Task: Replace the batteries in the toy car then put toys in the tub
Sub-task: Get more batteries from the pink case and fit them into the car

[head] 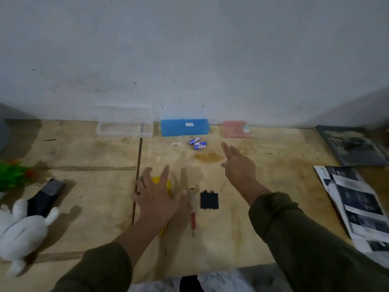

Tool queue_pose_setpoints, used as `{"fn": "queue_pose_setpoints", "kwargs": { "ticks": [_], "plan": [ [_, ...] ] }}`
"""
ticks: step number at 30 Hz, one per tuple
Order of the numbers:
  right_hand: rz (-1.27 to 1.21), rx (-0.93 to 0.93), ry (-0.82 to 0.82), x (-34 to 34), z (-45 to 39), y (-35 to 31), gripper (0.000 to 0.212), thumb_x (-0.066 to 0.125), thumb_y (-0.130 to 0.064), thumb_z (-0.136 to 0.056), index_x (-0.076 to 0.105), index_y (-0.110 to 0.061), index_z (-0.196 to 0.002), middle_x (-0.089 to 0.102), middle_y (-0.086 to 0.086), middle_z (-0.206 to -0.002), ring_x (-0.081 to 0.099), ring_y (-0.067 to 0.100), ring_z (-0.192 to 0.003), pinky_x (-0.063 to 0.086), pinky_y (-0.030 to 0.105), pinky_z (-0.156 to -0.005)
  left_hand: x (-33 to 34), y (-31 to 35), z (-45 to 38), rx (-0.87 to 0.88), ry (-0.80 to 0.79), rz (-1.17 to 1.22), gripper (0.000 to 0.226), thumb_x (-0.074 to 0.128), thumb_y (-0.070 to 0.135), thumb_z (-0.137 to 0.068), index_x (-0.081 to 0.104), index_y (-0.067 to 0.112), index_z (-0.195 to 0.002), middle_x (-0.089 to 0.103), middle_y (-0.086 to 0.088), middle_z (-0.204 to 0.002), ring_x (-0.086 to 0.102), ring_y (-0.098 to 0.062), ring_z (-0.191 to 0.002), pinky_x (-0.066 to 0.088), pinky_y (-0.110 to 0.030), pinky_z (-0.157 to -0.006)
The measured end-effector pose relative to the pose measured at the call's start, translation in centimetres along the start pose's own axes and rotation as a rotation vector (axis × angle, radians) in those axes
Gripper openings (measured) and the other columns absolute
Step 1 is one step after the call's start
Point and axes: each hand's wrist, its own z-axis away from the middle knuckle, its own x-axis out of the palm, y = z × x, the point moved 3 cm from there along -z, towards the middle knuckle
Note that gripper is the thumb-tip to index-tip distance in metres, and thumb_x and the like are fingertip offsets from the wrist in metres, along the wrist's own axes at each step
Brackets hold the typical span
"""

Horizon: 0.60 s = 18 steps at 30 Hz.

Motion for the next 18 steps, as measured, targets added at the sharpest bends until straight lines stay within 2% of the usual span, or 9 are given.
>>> {"fn": "queue_pose_setpoints", "kwargs": {
  "ticks": [3, 6, 8, 9, 13, 16, 18],
  "plan": [
    [0.108, 0.018, -0.002, 0.1, -4.0, 4.2, 0.062, 0.039, -0.023, -0.099, 0.003, -0.024, -0.150, 0.014, 0.002, -0.158, 0.061, 0.027, -0.103, 0.049, 0.034, -0.072, -0.5, 4.4, -3.8, 0.164, 0.139, 0.005, 0.068, 0.057, 0.054, -0.083, 0.032, 0.037, -0.143, 0.015, -0.005, -0.152, 0.016, -0.028, -0.134, 0.027, -0.048, -0.098],
    [0.171, 0.006, -0.008, 1.0, -7.8, 7.5, 0.063, 0.039, -0.016, -0.099, 0.003, -0.024, -0.150, 0.009, 0.002, -0.159, 0.063, 0.026, -0.091, 0.045, 0.032, -0.063, 0.9, 9.0, -8.0, 0.253, 0.115, -0.040, 0.060, 0.062, 0.045, -0.081, 0.043, 0.031, -0.137, 0.027, -0.005, -0.150, 0.016, -0.026, -0.129, 0.027, -0.049, -0.094],
    [0.200, -0.016, -0.018, 1.6, -10.0, 8.9, 0.065, 0.040, -0.010, -0.098, 0.002, -0.024, -0.149, 0.007, 0.002, -0.159, 0.064, 0.026, -0.085, 0.046, 0.031, -0.061, 1.9, 12.1, -10.4, 0.299, 0.100, -0.033, 0.055, 0.066, 0.042, -0.076, 0.054, 0.027, -0.127, 0.041, -0.007, -0.144, 0.024, -0.026, -0.125, 0.033, -0.053, -0.090],
    [0.204, -0.032, -0.032, 1.9, -11.0, 9.3, 0.066, 0.040, -0.008, -0.097, 0.002, -0.024, -0.149, 0.007, 0.002, -0.159, 0.064, 0.026, -0.084, 0.047, 0.032, -0.061, 2.5, 13.6, -11.4, 0.307, 0.086, -0.045, 0.054, 0.067, 0.042, -0.076, 0.054, 0.027, -0.127, 0.041, -0.006, -0.145, 0.026, -0.027, -0.127, 0.033, -0.053, -0.090],
    [0.237, -0.132, -0.083, 3.2, -14.3, 10.2, 0.065, 0.039, -0.006, -0.097, 0.002, -0.016, -0.149, 0.010, 0.005, -0.158, 0.061, 0.024, -0.085, 0.047, 0.031, -0.063, 4.8, 19.4, -14.7, 0.302, -0.094, -0.086, 0.058, 0.046, 0.043, -0.094, 0.023, 0.032, -0.146, 0.008, 0.004, -0.158, 0.003, -0.025, -0.145, 0.016, -0.050, -0.110],
    [0.257, -0.187, -0.135, 4.7, -16.2, 10.3, 0.060, 0.033, -0.013, -0.100, -0.003, -0.011, -0.149, 0.014, 0.015, -0.155, 0.058, 0.032, -0.104, 0.051, 0.037, -0.077, 5.7, 22.3, -16.8, 0.257, -0.211, -0.047, 0.059, 0.041, 0.040, -0.097, 0.015, 0.029, -0.149, 0.003, 0.003, -0.160, -0.006, -0.026, -0.147, 0.007, -0.054, -0.116],
    [0.233, -0.191, -0.188, 5.8, -16.9, 10.0, 0.056, 0.031, -0.020, -0.102, 0.000, -0.010, -0.149, 0.021, 0.020, -0.152, 0.055, 0.035, -0.111, 0.052, 0.042, -0.085, 6.6, 23.2, -18.4, 0.235, -0.244, -0.009, 0.062, 0.043, 0.040, -0.095, 0.016, 0.027, -0.149, 0.006, 0.001, -0.160, -0.004, -0.026, -0.147, 0.007, -0.054, -0.116]
  ]
}}
